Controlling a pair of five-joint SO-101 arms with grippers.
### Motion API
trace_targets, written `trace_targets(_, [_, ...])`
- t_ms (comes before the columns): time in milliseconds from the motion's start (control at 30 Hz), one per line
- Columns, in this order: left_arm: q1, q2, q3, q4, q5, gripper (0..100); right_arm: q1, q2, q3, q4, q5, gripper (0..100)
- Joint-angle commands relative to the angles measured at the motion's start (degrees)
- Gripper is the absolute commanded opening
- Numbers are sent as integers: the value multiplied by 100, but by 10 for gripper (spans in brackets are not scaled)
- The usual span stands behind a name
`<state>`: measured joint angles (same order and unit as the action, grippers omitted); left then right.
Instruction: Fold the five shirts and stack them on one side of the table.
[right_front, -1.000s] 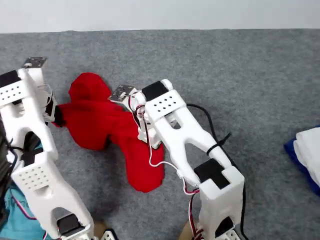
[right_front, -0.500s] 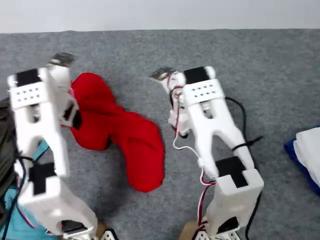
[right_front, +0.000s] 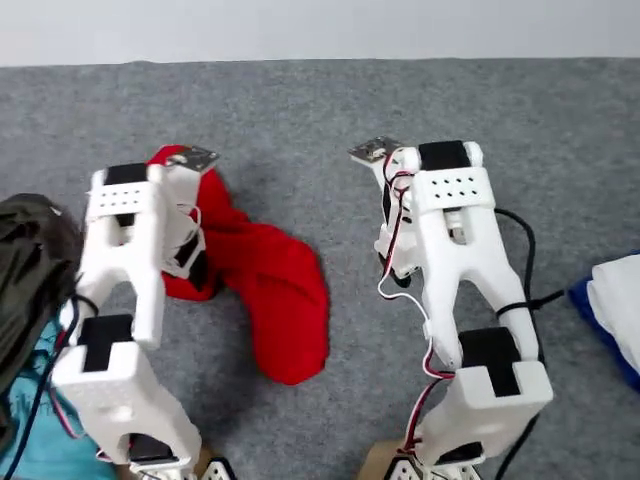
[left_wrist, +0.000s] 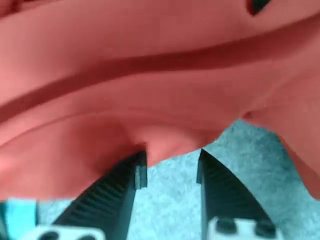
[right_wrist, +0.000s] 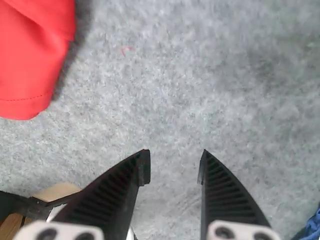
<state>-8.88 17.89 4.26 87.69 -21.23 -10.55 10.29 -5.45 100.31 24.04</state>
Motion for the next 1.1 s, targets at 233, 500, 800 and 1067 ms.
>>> trace_targets(233, [246, 264, 92, -642, -18, 177, 75, -365, -9, 189, 62, 174])
trace_targets(500, [-26, 782, -224, -809, -44, 178, 75, -365, -9, 189, 62, 174])
trace_targets(800, [-97, 1002, -286, -809, -35, 161, 48, -365, -9, 198, 70, 174])
trace_targets(1067, [-88, 1565, -1437, 457, -70, 2, 40, -365, -18, 215, 88, 173])
